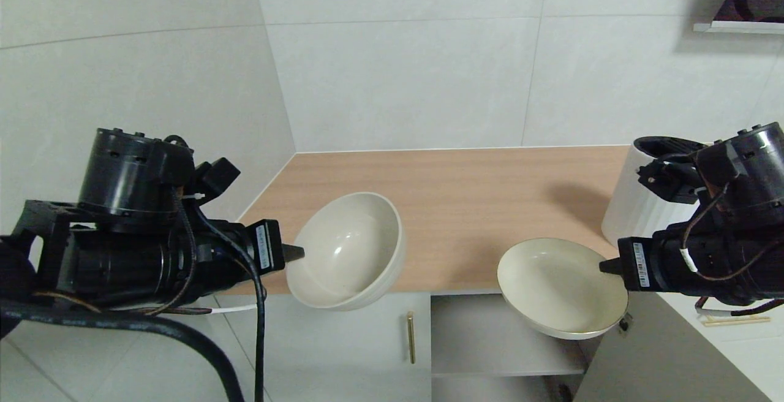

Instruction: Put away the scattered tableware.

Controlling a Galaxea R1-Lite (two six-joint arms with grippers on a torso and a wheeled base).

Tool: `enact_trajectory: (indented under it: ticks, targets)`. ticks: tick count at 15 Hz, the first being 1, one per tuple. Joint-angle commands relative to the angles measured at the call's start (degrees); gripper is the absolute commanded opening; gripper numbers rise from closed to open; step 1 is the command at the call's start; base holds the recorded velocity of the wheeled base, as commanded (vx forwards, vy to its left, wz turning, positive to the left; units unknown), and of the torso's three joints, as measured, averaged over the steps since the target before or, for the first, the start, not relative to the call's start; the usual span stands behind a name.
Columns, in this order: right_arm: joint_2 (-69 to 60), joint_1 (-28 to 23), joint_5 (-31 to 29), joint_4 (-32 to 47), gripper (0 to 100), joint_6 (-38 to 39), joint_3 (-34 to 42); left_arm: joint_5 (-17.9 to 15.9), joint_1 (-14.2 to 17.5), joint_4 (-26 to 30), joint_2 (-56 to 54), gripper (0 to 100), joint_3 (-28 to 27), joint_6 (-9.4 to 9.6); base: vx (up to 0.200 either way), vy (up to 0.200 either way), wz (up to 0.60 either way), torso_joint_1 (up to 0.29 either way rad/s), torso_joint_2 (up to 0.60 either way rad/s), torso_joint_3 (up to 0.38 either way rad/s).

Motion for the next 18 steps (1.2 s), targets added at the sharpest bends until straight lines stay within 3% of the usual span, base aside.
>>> enact_trajectory:
  ticks: [1, 11, 18]
  targets:
    - [0.4, 0.0, 0.0, -0.4, 0, -0.3, 0.8, -0.1, 0.1, 0.0, 1.4, 0, 0.1, -0.1, 0.0, 0.0, 0.0, 0.0, 0.0, 0.0]
    - [1.1, 0.0, 0.1, -0.8, 0, -0.3, 1.5, 0.2, 0.3, 0.1, 2.9, 0, 0.2, -0.19, 0.0, 0.0, 0.0, -0.005, 0.01, 0.008]
    - [1.1, 0.0, 0.1, -0.8, 0, -0.4, 1.5, 0.2, 0.3, 0.2, 2.8, 0, 0.2, -0.1, 0.0, 0.0, 0.0, -0.192, 0.45, 0.249]
